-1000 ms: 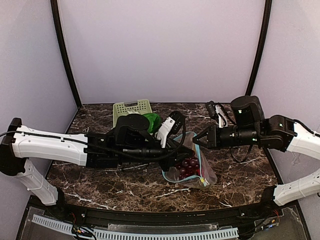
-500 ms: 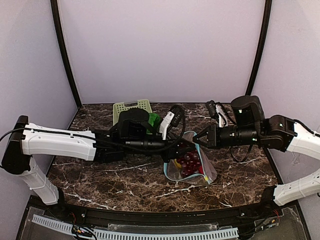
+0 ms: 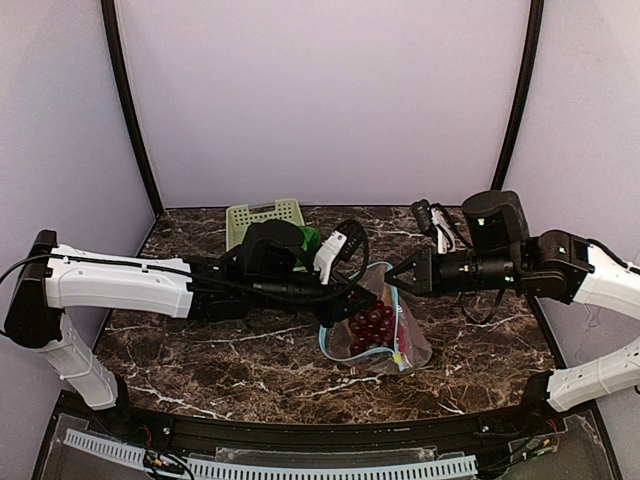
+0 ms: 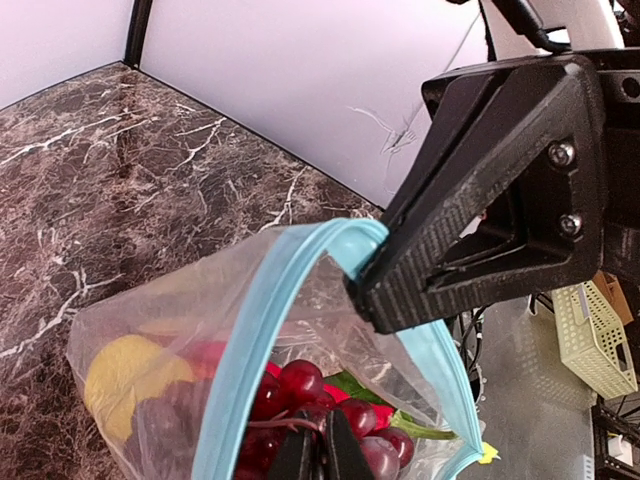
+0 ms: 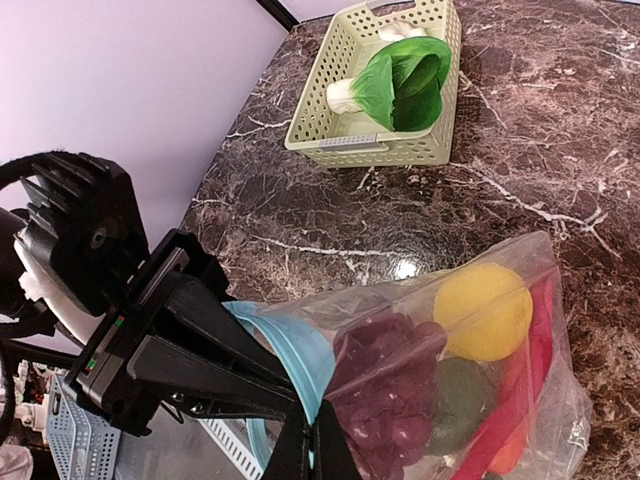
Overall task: Place the food in the zip-top bag and seal the zipper
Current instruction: Place the fake fruit in the zipper food storage bag.
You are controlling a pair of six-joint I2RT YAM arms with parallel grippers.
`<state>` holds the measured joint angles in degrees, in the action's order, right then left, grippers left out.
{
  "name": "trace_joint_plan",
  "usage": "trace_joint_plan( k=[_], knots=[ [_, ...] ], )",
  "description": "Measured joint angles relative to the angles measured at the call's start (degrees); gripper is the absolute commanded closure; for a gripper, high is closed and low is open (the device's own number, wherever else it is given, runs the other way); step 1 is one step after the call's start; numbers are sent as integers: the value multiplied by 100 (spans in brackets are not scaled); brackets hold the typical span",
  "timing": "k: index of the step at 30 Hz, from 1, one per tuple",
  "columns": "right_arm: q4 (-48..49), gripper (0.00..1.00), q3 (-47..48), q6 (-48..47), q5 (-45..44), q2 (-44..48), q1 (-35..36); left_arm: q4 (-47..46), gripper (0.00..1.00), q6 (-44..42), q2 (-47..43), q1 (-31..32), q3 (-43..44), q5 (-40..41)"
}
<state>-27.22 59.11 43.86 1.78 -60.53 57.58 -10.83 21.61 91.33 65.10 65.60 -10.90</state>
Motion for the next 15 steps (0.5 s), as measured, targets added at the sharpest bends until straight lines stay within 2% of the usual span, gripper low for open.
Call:
trace_joint_plan(
  k=[4,7,9,15],
  knots=[
    [7,100,0,0,7,-7,0,203,73,-24,7,0,63,74],
    [2,100,-15,-2,-2,-7,0,269,54,2,7,0,181,85],
    [2,100,-50,-2,-9,-2,0,319,46,11,0,0,247,85],
    [0,100,-127,-4,-48,7,0,498,35,247,-140,4,369,42]
  ],
)
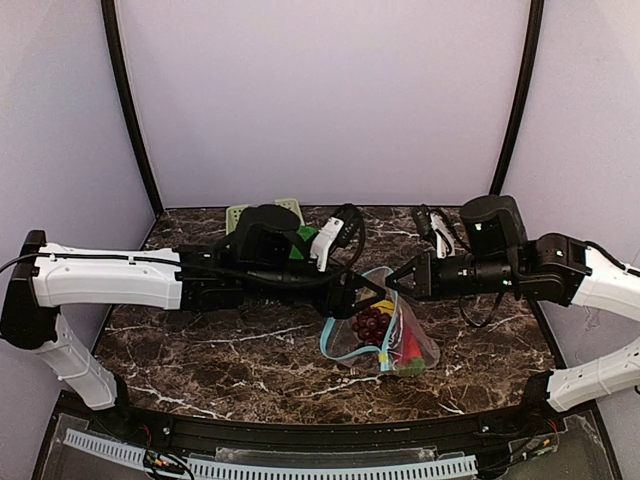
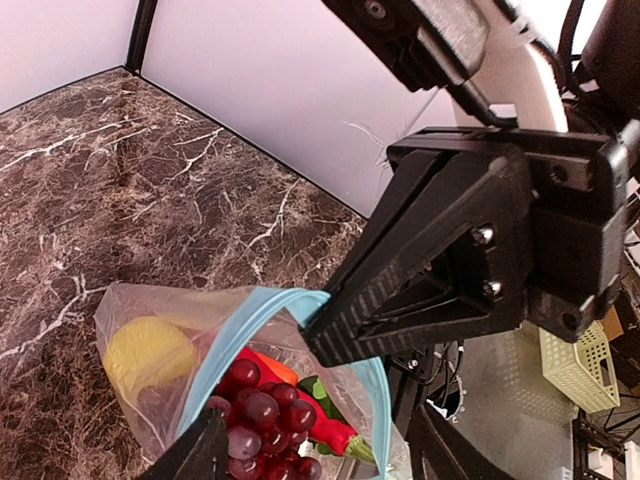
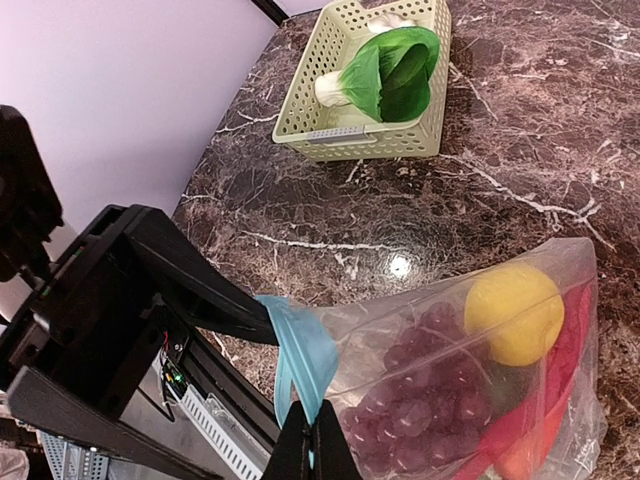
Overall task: Place the food in the zip-top bag and seal the zipper
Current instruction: Place the fake fruit in the zipper food storage bag, then adjust the zipper food storage bag at the center of the board.
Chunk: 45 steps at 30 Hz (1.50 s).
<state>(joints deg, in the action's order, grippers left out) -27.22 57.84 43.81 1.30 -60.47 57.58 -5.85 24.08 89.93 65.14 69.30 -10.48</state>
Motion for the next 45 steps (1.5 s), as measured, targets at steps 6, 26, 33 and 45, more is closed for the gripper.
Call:
trace_joint_plan(
  k=[6,26,33,45],
  knots=[
    [0,100,-11,-4,-7,2,0,118,26,236,-573,0,-7,35],
    [9,100,-11,-63,-240,-70,-2,855,21,1912,-2802,-197,-2337,1154],
    [4,100,-9,-66,-260,-72,-2,201,25,2463,-2177,-11,-2739,831],
    [-2,100,2,-63,-262,-79,-2,-636,34,2778,-1189,291,-2688,544]
  ],
)
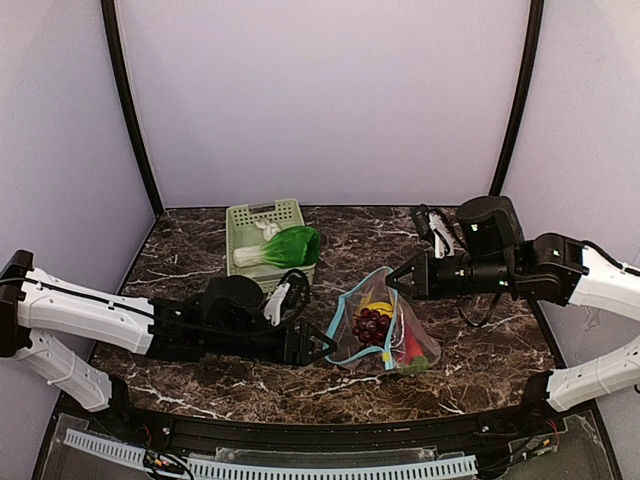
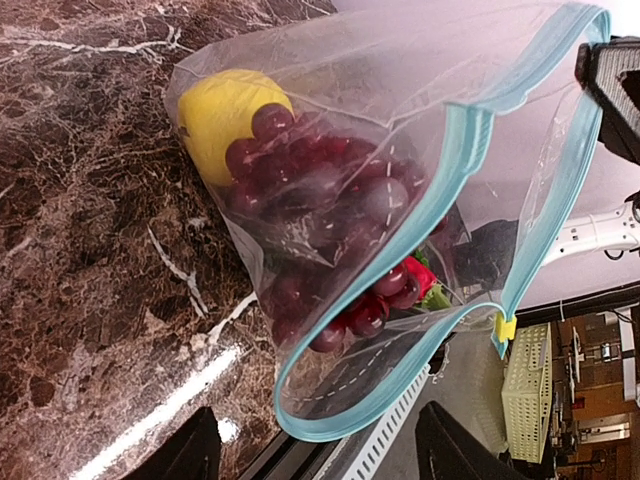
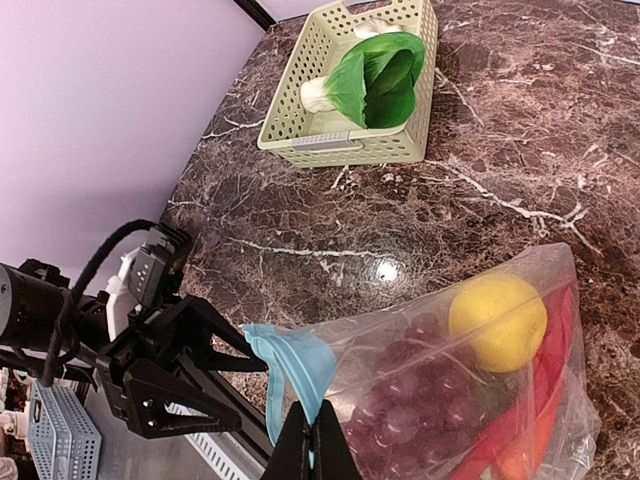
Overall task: Place the food in the zip-top bag and seal the zipper
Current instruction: Adjust the zipper food storage bag at the center of the board.
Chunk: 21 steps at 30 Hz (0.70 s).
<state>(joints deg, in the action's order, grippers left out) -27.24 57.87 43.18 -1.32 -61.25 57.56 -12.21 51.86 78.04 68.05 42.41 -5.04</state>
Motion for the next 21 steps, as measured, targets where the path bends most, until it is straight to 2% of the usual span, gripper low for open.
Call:
trace_joint_plan(
  k=[5,11,18,21],
  knots=[
    [-4,100,11,0,0,-2,2,-190,40,157,197,153,2,9],
    [-15,100,31,0,2,-13,0,-492,54,404,299,188,-17,101],
    [-15,100,31,20,4,-24,2,-649,79,608,570,197,-20,125],
    [-17,100,31,24,4,-24,2,-660,97,684,597,199,-20,151]
  ],
)
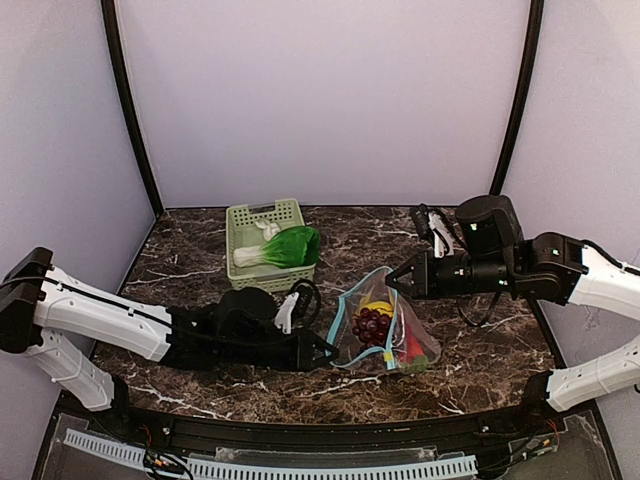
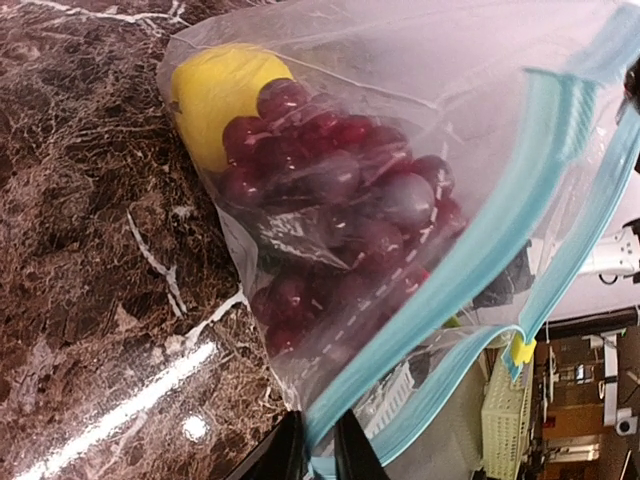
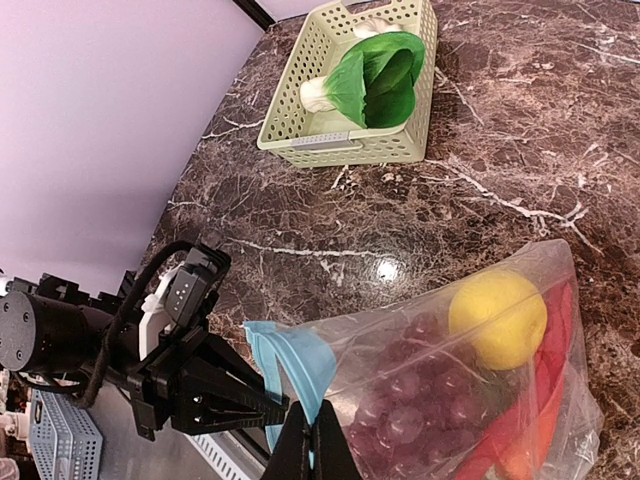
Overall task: Place the food in the zip-top bag and seal the zipper
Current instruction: Adjust the zipper food storage bag at the center of the board.
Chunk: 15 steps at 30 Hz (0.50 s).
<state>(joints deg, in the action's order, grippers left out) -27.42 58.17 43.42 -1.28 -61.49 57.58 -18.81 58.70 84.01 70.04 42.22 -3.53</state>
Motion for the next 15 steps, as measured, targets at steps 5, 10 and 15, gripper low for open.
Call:
trace_joint_plan(
  k=[5,10,15],
  knots=[
    [0,100,0,-2,0,-2,-2,175,99,-162,-46,0,120,131],
    [-4,100,13,-2,22,-13,0,579,99,-579,-52,0,1088,164],
    [-9,100,46,7,39,-4,0,560,99,-870,-116,-24,1738,162]
  ],
)
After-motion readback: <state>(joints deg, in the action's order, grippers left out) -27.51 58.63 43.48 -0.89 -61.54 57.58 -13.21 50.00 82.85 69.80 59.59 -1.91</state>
